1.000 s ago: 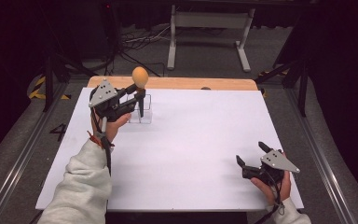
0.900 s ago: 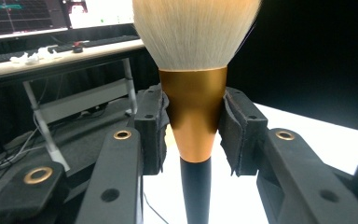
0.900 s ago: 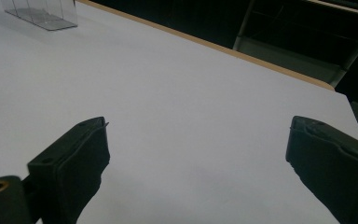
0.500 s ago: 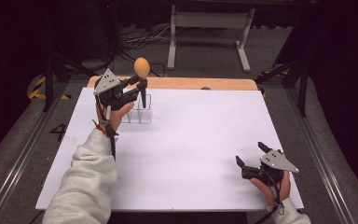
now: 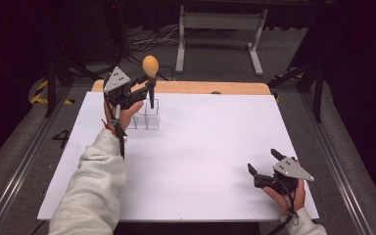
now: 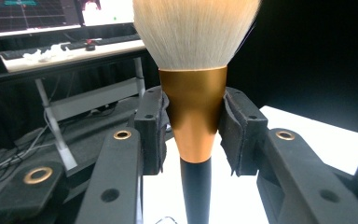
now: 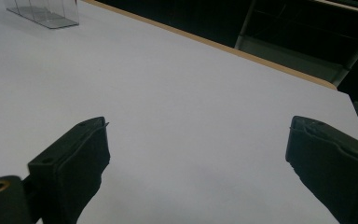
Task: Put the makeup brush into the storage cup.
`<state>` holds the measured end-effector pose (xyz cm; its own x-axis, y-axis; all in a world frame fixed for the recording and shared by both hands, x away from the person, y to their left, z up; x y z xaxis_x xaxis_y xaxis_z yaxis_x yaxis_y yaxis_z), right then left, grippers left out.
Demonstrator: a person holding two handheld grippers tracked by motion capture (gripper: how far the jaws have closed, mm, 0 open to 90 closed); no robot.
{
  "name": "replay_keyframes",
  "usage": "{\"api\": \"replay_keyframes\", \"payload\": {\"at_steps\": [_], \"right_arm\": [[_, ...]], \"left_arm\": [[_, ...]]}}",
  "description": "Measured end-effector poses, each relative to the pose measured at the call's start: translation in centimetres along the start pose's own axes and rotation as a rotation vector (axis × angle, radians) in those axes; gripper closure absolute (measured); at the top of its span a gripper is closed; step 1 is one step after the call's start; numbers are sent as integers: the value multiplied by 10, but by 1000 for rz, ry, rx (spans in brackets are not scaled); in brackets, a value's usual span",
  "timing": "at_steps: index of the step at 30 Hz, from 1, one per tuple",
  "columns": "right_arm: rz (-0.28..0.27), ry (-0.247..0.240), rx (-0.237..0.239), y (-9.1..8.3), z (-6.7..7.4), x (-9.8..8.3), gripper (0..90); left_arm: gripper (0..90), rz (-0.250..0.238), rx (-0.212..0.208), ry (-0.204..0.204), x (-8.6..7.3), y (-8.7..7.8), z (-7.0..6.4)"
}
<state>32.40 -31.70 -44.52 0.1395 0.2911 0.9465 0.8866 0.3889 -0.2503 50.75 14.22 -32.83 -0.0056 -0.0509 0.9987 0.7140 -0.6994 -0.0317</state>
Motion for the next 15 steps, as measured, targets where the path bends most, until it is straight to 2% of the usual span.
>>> {"api": "replay_keyframes", "payload": {"at_steps": [2,9,11,15], "right_arm": [[2,0,0,0,0,0,69],[0,-2,0,-1,0,0,70],[0,-1,0,0,0,0,70],[2,1,1,0,0,0,70]], "left_arm": [[630,18,4,5,-2,3,1],[629,37,25,5,-6,12,6],[629,55,35,17,-7,14,7],[630,73,46,10,-12,19,9]]}}
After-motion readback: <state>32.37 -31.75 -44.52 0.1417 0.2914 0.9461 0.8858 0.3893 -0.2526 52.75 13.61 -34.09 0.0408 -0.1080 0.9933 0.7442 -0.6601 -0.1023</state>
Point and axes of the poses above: each handheld gripper's, and its own axes: y roughly forward along the jaws, x roughly out of its top, z roughly to its left, the point moved 1 cm from there along y, roughly forward along the jaws, and after that the axes turned 5 degrees about -z, right-handed, at the moved point
